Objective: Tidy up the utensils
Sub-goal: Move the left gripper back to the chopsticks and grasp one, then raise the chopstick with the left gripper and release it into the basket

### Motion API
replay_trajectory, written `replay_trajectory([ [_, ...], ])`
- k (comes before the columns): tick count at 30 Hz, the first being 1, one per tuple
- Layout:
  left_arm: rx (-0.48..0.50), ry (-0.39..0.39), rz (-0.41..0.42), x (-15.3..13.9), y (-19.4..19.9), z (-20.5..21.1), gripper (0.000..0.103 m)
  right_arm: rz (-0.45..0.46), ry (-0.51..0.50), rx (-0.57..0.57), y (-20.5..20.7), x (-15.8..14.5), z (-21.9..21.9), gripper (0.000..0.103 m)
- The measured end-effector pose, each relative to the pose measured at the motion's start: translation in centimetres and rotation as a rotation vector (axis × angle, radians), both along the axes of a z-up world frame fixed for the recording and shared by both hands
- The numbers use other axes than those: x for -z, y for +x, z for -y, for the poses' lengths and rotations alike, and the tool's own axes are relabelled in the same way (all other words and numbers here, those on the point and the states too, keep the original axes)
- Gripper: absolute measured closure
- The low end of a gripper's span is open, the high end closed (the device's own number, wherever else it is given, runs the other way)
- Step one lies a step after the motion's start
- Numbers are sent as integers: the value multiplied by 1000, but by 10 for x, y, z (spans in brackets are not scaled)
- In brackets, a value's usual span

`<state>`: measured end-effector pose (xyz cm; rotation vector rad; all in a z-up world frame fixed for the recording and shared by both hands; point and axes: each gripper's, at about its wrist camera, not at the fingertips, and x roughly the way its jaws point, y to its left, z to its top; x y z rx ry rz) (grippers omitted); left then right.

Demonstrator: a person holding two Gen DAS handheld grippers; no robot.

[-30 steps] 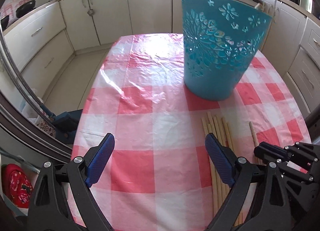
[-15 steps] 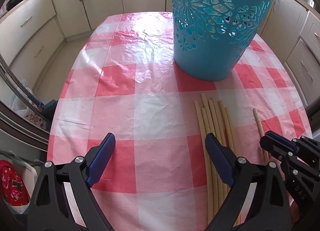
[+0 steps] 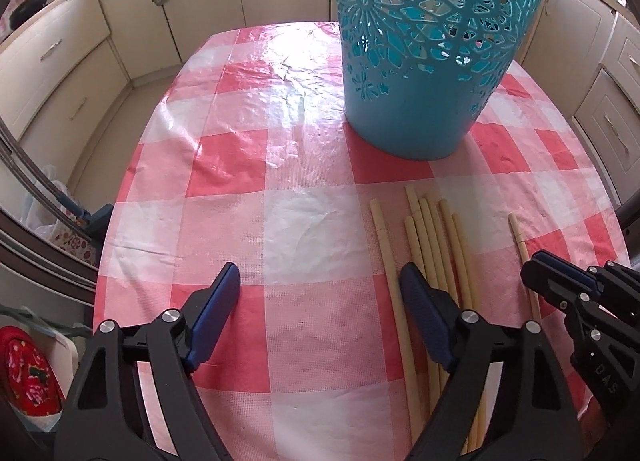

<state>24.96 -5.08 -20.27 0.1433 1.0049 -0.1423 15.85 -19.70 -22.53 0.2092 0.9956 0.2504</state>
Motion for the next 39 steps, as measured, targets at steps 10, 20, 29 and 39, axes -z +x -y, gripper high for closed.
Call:
replay_trajectory([
  [10, 36, -7, 7, -5, 7, 5, 60, -60, -75, -132, 18, -3, -11, 92],
  [20, 101, -22, -1, -7, 3, 13, 98, -3, -77, -153, 15, 1, -10, 91],
  [29, -12, -271, 156, -100, -5, -46, 98, 20, -54, -142, 15, 2, -8, 91],
  [39, 73, -383, 466, -227, 0, -24, 98, 13, -38, -136, 14, 2, -5, 91],
])
